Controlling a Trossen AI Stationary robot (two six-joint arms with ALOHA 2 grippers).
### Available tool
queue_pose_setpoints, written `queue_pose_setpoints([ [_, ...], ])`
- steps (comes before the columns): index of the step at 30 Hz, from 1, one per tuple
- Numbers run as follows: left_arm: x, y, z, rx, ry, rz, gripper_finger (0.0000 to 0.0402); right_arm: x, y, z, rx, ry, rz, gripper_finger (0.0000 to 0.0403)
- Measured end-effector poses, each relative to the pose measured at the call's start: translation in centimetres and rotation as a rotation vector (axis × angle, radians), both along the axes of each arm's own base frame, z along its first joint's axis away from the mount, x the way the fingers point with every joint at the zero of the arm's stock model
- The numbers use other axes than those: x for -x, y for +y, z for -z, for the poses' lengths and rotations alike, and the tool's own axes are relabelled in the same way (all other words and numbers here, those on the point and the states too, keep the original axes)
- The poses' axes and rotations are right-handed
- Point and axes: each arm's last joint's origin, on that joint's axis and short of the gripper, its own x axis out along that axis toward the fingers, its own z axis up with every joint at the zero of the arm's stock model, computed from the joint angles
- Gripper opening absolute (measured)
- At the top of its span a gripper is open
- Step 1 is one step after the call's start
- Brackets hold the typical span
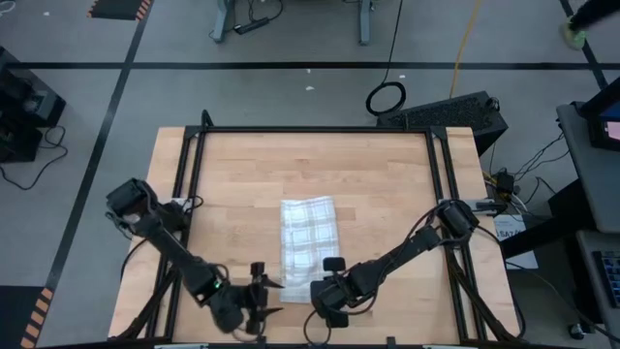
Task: Roll towel
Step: Roll the white kitchen towel
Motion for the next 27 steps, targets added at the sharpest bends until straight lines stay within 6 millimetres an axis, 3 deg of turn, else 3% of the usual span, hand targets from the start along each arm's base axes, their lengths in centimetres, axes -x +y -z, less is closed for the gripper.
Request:
queue_pose_setpoints([
  [6,0.1,-2.1,2.7,-0.142,-0.068,0.057,0.0262,-0.7,-0.9,0.0,-0.066,0.012,0.017,0.0068],
  [14,-0.7,-2.4,7.0,-0.311,-0.044,0.105,0.027,-1.2,-1.7,-0.1,-0.116,0.03,0.024,0.0068],
  [27,-1.3,-1.8,7.1,-0.45,-0.042,0.105,0.0358,-1.6,-1.8,-0.1,-0.153,0.01,0.056,0.0068],
])
